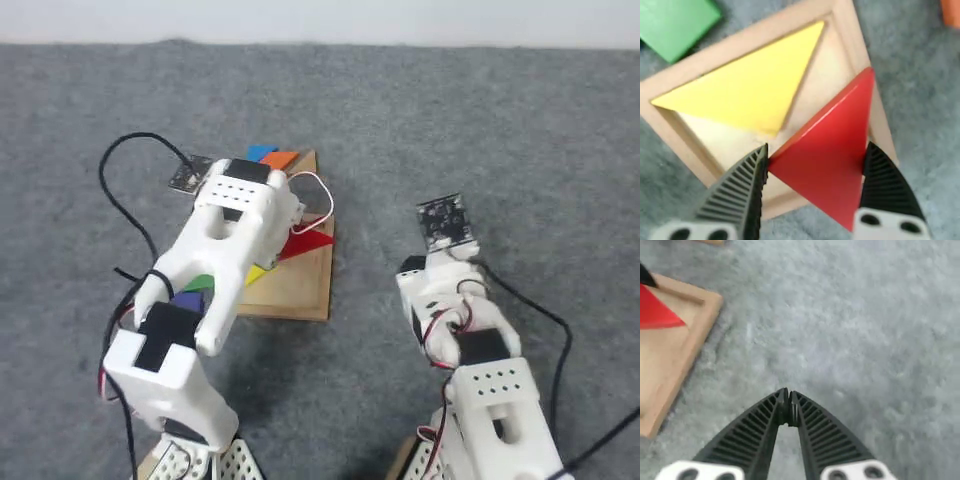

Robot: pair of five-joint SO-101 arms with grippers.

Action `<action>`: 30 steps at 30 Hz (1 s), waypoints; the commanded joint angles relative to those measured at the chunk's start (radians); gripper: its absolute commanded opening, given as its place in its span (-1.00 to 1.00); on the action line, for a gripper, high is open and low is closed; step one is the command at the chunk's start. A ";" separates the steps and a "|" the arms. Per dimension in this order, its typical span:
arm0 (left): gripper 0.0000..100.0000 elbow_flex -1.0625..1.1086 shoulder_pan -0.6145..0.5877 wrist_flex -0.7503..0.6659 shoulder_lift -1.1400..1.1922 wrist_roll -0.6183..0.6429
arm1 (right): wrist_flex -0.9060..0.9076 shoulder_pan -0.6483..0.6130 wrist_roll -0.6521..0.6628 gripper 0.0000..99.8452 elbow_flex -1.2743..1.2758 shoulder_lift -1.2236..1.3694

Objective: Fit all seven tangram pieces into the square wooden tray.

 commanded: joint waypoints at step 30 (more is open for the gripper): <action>-0.97 -0.133 0.035 0.269 -0.018 0.408 | -0.656 -0.214 0.021 -0.99 0.181 -0.021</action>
